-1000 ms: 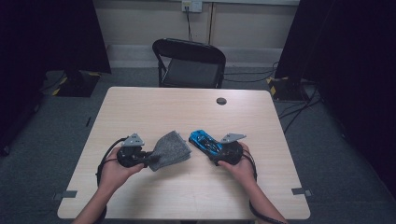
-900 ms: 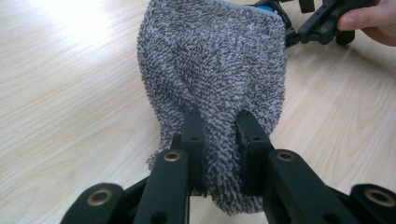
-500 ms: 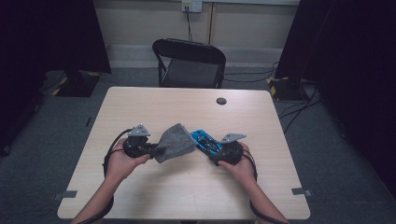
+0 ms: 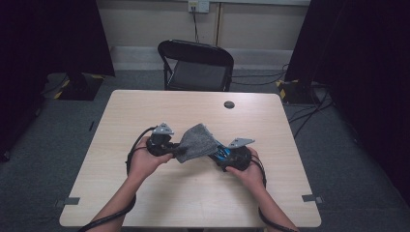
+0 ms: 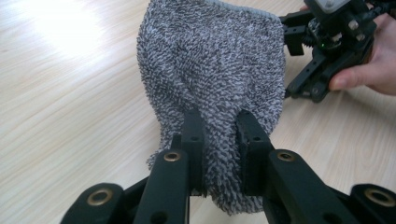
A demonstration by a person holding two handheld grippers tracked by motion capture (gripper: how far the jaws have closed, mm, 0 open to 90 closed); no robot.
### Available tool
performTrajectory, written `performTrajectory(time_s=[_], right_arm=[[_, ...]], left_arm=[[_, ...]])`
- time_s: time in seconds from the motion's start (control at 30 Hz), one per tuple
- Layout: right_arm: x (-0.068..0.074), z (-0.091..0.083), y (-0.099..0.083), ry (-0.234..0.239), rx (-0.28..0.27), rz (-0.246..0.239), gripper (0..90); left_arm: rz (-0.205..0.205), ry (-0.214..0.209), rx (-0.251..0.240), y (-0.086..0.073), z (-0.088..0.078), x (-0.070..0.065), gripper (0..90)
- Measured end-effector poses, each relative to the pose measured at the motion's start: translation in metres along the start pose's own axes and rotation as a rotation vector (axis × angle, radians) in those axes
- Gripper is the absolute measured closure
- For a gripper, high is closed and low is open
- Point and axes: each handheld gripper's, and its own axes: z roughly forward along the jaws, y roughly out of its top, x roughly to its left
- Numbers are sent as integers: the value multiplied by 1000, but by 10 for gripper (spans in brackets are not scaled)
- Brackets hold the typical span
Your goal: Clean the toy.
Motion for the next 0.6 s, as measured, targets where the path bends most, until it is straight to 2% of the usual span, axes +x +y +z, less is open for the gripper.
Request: performTrajectory(time_s=[0.17,0.33,0.47,0.6], right_arm=[[0,0,0,0,0,0,237],[0,0,0,1,0,-1,237],[0,0,0,1,0,-1,237],[0,0,0,1,0,-1,237]], left_arm=[[18,-3,24,10,24,-8,764],[35,-39,42,18,48,-17,764],[70,-61,81,18,66,-25,763],[90,-68,109,18,74,-29,762]])
